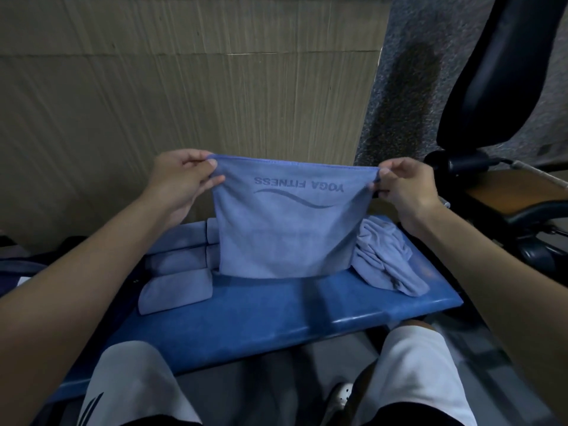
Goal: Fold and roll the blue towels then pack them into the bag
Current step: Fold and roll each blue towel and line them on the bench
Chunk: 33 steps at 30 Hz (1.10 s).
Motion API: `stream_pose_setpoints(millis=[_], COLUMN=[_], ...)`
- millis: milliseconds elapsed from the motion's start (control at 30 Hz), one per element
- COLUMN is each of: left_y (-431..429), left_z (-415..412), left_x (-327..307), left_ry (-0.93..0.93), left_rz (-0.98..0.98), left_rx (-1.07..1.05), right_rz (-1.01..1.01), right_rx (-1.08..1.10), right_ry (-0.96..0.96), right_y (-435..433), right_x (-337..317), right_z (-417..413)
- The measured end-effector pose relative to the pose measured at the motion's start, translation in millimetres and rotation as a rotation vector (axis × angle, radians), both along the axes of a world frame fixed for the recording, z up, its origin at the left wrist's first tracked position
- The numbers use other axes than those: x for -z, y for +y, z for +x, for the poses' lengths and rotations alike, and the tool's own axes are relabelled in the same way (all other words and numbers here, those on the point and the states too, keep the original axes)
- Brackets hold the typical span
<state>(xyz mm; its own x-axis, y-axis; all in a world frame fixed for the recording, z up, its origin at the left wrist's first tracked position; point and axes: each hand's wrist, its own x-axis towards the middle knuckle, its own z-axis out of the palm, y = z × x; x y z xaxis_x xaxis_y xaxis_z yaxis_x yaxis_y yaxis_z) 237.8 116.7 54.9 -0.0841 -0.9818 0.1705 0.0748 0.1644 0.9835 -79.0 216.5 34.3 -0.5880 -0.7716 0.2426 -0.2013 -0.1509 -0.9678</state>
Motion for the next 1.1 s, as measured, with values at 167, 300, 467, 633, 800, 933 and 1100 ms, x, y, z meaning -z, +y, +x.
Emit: stream_pose_setpoints(millis=[167, 300, 467, 633, 800, 933, 1100], left_y=[-5, 3, 5, -1, -6, -6, 17], left_z=[2, 6, 9, 13, 9, 11, 17], left_x=[-3, 5, 15, 21, 20, 14, 22], left_ry=[0.017, -0.025, -0.052, -0.093, -0.051, -0.025, -0.087], left_rz=[-0.047, -0.036, 0.007, 0.047, 0.028, -0.073, -0.134], left_rx=[-0.017, 0.013, -0.006, -0.002, -0.027, -0.032, 0.003], right_rz=[-0.089, -0.072, -0.032, 0.009, -0.005, -0.044, -0.064], right_rx=[-0.023, 0.010, -0.050, -0.074, -0.073, -0.082, -0.097], right_ry=[-0.027, 0.006, -0.050, -0.115, -0.091, -0.053, -0.048], right_y=[-6, -5, 0, -6, -17, -16, 5], right_x=[-6, 1, 7, 12, 15, 6, 11], right_z=[2, -1, -1, -3, -3, -2, 1])
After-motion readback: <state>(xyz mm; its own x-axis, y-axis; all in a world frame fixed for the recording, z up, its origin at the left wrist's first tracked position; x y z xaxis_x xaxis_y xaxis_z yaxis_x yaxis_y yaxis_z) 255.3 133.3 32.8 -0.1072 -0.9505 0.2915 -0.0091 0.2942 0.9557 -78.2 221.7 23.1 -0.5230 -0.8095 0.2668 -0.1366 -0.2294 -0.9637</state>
